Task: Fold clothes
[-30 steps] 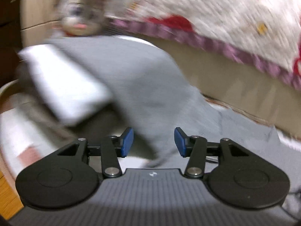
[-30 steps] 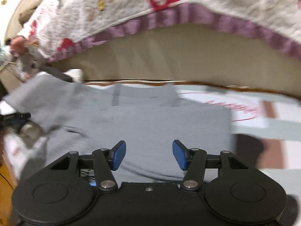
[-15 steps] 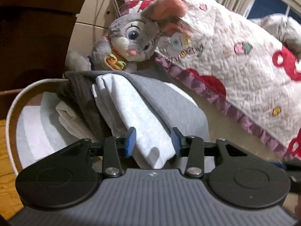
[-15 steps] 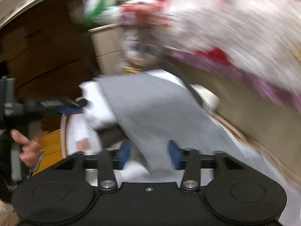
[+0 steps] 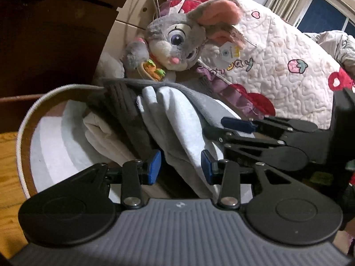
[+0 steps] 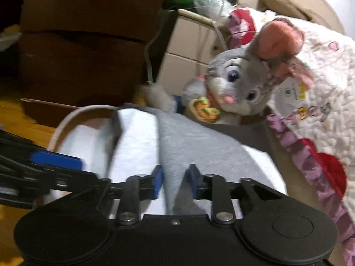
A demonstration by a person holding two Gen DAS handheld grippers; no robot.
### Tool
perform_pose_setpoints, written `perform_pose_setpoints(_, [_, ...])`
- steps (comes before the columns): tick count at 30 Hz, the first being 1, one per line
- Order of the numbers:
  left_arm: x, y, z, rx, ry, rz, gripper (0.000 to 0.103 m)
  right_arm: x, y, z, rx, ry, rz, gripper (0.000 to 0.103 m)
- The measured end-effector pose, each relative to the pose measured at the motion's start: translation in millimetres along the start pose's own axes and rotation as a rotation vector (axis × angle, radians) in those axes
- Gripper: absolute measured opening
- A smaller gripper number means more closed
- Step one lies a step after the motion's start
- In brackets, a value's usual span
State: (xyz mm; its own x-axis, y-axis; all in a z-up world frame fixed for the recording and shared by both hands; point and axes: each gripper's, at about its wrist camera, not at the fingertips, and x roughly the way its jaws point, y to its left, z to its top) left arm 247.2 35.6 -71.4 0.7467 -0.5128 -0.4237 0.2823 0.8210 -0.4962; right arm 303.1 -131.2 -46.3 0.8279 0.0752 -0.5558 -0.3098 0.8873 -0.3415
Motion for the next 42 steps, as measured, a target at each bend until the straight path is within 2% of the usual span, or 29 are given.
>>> perform_pose_setpoints(2, [2,0,-2,0.007,0.002,-0.002,0.038,3,1,1,-0.02,-0.026,-0.03,0.032])
perform_pose_setpoints(4, [8,-1,-6,0.01,0.029,0.018,0.038,1,-4,6,-0.002,-0.054,-0.046,0.007])
perform_pose_setpoints(7, [17,-2,-14,0.038,0.065,0.075,0.038,-22,-16,9,0.093,-0.134,-0.095,0.007])
perform_pose_setpoints(10, [12,-3,-11,0.025,0.046,0.071,0.038,-59,-36,3,0.246,-0.211,-0.156,0.007])
perform_pose_setpoints(13, [-5,-13,-4,0.045,-0.019,0.039,0.038,-103,-53,-23,0.337,-0.238,-0.236,0.007])
perform_pose_setpoints(15, [-14,-26,-2,0.059,-0.05,-0.015,0.038,-132,-64,-40,0.397,-0.253,-0.289,0.007])
perform_pose_setpoints(18, [-16,-57,-11,0.095,-0.012,-0.157,0.039,-162,-76,-94,0.499,-0.169,-0.369,0.007])
perform_pose_setpoints(20, [-7,-81,-28,0.129,0.059,-0.245,0.042,-178,-84,-133,0.574,-0.096,-0.417,0.007])
perform_pose_setpoints(22, [8,-108,-56,0.19,0.137,-0.315,0.042,-181,-88,-182,0.672,0.022,-0.448,0.007])
perform_pose_setpoints(24, [34,-123,-94,0.221,0.26,-0.308,0.042,-180,-89,-231,0.756,0.153,-0.452,0.008])
perform_pose_setpoints(26, [60,-119,-122,0.144,0.401,-0.29,0.039,-177,-88,-272,0.819,0.263,-0.426,0.01])
perform_pose_setpoints(27, [72,-117,-135,0.107,0.468,-0.281,0.039,-180,-87,-284,0.832,0.28,-0.426,0.013])
perform_pose_setpoints(28, [80,-112,-142,0.088,0.496,-0.272,0.039,-183,-86,-296,0.845,0.298,-0.425,0.02])
perform_pose_setpoints(29, [85,-108,-147,0.099,0.506,-0.241,0.039,-187,-85,-307,0.853,0.312,-0.424,0.021])
perform_pose_setpoints(31, [93,-104,-154,0.124,0.5,-0.19,0.04,-198,-80,-308,0.784,0.308,-0.417,0.025])
perform_pose_setpoints(34, [108,-96,-161,0.086,0.512,-0.166,0.042,-204,-64,-289,0.534,0.288,-0.395,0.028])
perform_pose_setpoints(37, [118,-93,-168,0.029,0.547,-0.194,0.042,-197,-53,-273,0.39,0.235,-0.276,0.048])
perform_pose_setpoints(38, [119,-94,-171,0.029,0.553,-0.197,0.037,-192,-48,-268,0.343,0.22,-0.243,0.049])
perform_pose_setpoints(39, [117,-96,-173,0.049,0.545,-0.193,0.035,-183,-41,-265,0.267,0.22,-0.261,0.047])
perform_pose_setpoints(40, [116,-97,-174,0.07,0.535,-0.193,0.017,-173,-34,-262,0.189,0.222,-0.284,0.046])
perform_pose_setpoints(41, [116,-97,-173,0.079,0.526,-0.209,0.003,-161,-27,-262,0.103,0.23,-0.32,0.034])
perform_pose_setpoints(42, [117,-98,-173,0.085,0.517,-0.225,0.003,-149,-23,-261,0.04,0.236,-0.32,0.026])
